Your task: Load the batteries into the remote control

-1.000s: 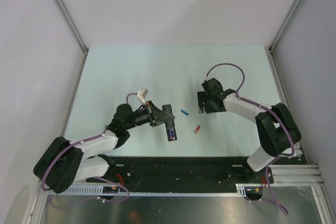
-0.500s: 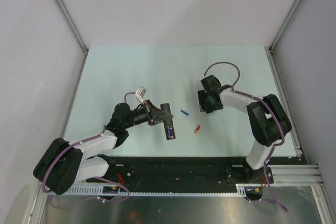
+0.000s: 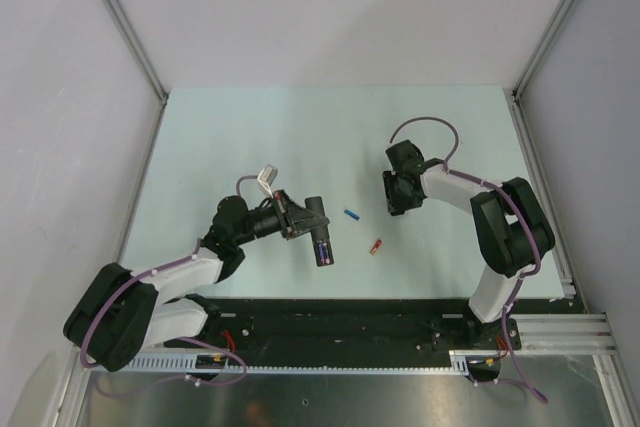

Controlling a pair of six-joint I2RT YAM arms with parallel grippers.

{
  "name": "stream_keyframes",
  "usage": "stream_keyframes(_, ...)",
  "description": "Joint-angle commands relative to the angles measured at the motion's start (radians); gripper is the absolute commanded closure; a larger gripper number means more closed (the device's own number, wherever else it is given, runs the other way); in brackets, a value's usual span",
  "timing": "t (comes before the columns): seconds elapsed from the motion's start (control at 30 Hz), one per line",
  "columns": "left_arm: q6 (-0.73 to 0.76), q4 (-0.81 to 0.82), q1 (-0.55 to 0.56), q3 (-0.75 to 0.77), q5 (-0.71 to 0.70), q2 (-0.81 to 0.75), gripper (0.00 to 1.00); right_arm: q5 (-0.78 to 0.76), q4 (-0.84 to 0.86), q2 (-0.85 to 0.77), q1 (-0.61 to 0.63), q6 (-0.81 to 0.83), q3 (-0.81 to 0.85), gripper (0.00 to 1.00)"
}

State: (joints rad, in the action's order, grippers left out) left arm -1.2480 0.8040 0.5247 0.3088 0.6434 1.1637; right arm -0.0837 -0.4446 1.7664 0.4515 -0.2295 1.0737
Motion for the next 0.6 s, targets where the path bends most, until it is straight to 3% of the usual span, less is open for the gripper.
stream_keyframes(0.0, 0.010, 0.027, -0.006, 0.023, 0.019, -0.018, 1.00, 0.036, -0.039, 0.022, 0.003, -0.005, 0.011, 0.61)
stream_keyframes(0.2, 0.009, 0.029, -0.008, 0.030, 0.015, -0.009, 1.00, 0.024, -0.043, -0.030, 0.001, -0.030, 0.011, 0.78)
stream_keyframes(0.57, 0.002, 0.029, -0.012, 0.124, -0.021, 0.094, 1.00, -0.001, -0.129, -0.209, 0.049, -0.053, 0.011, 0.82)
